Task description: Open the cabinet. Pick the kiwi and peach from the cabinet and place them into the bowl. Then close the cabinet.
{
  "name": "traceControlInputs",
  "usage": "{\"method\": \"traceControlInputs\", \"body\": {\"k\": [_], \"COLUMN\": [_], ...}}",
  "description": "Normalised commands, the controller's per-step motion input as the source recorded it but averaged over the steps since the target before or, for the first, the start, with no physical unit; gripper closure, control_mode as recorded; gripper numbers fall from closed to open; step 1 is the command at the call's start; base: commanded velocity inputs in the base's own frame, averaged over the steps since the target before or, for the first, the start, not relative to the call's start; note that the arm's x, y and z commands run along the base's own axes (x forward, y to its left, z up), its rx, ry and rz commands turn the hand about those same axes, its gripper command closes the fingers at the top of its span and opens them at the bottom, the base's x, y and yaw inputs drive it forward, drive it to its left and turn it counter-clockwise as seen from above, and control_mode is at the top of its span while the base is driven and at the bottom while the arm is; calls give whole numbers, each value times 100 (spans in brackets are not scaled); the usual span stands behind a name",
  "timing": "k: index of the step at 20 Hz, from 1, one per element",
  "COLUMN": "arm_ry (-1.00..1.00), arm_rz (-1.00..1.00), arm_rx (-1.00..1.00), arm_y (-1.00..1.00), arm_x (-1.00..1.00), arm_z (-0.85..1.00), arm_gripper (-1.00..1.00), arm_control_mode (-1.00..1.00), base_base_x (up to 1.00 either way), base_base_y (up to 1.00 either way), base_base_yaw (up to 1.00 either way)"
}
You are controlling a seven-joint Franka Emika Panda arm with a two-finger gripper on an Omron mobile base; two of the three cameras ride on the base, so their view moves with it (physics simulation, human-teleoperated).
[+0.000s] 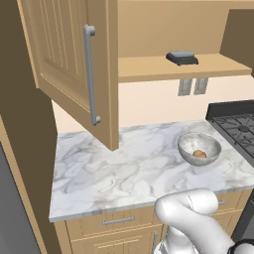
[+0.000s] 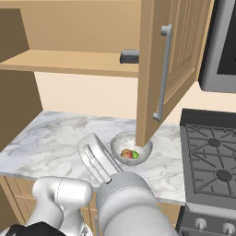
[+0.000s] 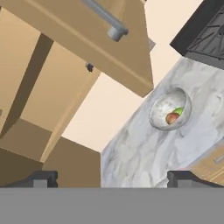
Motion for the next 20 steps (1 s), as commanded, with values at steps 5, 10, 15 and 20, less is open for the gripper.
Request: {"method": "traceControlInputs", "body": {"k": [5,10,15,20], "arm_ry": [-22,-23,-19,-14], "arm_rz": [1,3,3,5], "arm_rx": [5,6,6,6], "arm_y": [-13,-11,-11,-22], "arm_x": [20,23,19,12], "arm_z": [-8,-2,0,0], "arm_gripper": [-100,-100,-100,-100], "arm_control_mode": [-100,-100,-100,-100], "base_base_x": [0,0,0,0], "base_base_y": [0,0,0,0], "base_base_yaw": [0,0,0,0]}}
